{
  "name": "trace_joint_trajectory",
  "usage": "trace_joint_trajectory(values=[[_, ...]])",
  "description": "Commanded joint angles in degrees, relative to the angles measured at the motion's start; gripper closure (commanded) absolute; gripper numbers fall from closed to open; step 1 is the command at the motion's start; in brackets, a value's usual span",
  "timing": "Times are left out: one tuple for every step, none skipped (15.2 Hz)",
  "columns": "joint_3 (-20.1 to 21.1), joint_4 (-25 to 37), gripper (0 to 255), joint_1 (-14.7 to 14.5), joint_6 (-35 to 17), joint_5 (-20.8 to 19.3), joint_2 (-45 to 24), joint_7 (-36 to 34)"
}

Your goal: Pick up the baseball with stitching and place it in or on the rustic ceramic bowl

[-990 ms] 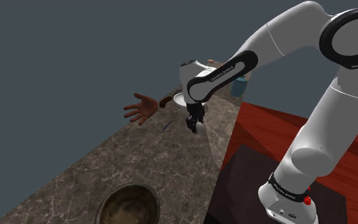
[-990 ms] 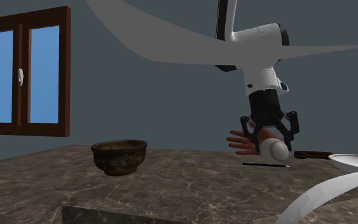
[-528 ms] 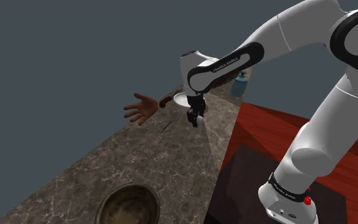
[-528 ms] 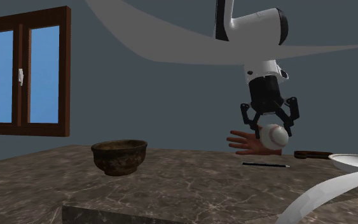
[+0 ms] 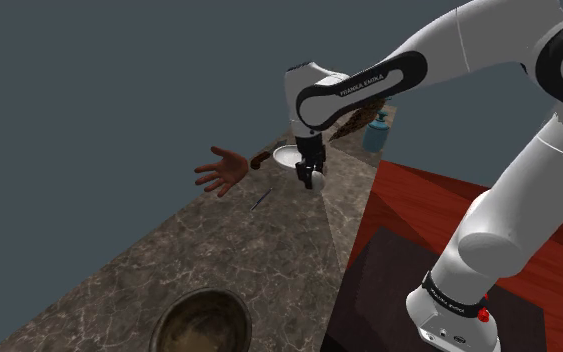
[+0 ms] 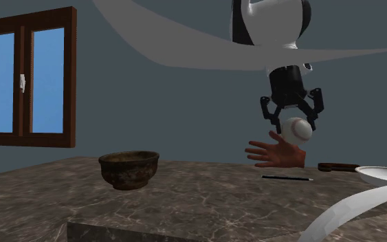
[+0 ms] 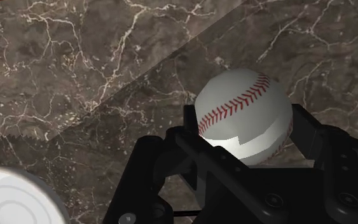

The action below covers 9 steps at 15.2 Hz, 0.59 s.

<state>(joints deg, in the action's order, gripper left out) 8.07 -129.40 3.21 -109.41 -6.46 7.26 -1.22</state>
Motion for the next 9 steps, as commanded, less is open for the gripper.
trace_joint_trajectory(values=[[0.0,1.0,255,0.0,1.6,0.1,0.6,0.2],[0.0,1.4,255,0.0,2.3,0.2,0.9,0.4],[0.0,1.5,255,0.0,2.5,0.2,1.0,0.4],[0.8,1.4,255,-0.7,2.7,0.7,1.1,-0.9],[1.6,1.4,255,-1.4,2.9,1.2,1.2,-2.2],[2.4,1.5,255,-2.1,3.1,1.7,1.2,-3.5],[3.2,1.6,255,-2.8,3.3,2.2,1.1,-4.8],[4.1,1.8,255,-3.5,3.5,2.6,1.0,-6.1],[4.9,2.0,255,-4.2,3.6,3.1,0.9,-7.4]])
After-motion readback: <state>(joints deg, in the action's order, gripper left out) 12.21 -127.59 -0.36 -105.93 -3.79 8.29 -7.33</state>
